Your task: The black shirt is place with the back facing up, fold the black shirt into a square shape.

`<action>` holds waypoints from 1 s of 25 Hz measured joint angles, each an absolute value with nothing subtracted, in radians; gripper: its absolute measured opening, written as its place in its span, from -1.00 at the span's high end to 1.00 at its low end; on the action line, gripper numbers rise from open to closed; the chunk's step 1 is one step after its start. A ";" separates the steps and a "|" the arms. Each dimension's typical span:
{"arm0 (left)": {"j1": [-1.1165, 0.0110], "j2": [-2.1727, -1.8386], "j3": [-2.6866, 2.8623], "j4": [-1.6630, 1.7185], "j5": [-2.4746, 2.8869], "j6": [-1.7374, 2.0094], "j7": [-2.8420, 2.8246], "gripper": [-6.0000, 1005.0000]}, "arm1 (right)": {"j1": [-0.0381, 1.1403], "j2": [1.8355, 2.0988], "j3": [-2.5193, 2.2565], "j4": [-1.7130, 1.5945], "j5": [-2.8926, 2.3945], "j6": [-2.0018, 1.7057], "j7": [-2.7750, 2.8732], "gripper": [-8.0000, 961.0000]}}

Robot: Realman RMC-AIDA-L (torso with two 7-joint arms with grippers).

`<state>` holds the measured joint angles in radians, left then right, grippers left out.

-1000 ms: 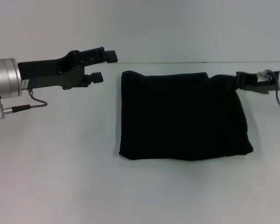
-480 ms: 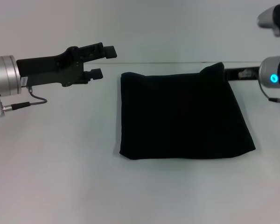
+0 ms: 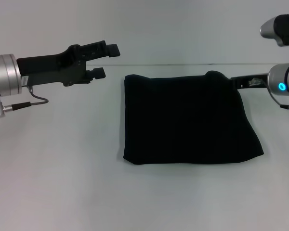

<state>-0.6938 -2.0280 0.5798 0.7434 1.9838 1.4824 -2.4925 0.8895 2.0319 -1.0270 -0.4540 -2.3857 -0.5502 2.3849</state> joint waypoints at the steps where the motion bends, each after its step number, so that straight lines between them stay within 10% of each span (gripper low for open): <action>1: -0.694 -2.028 0.580 0.740 1.984 1.482 -2.492 -0.89 | 0.892 2.028 -1.027 -0.454 -2.395 -0.550 2.397 0.81; 10: -0.691 -2.022 0.571 0.737 1.996 1.508 -2.487 -0.88 | 0.851 1.915 -0.863 -0.548 -2.380 -0.737 2.589 0.05; 25: -0.667 -2.046 0.588 0.574 2.202 1.574 -2.561 -0.86 | 0.785 1.865 -0.616 -0.657 -2.212 -1.117 2.548 -0.71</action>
<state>-0.6666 -2.0462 0.5877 0.5744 2.2021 1.5736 -2.5611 0.7845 1.8650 -0.6159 -0.6565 -2.2122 -1.1171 2.5483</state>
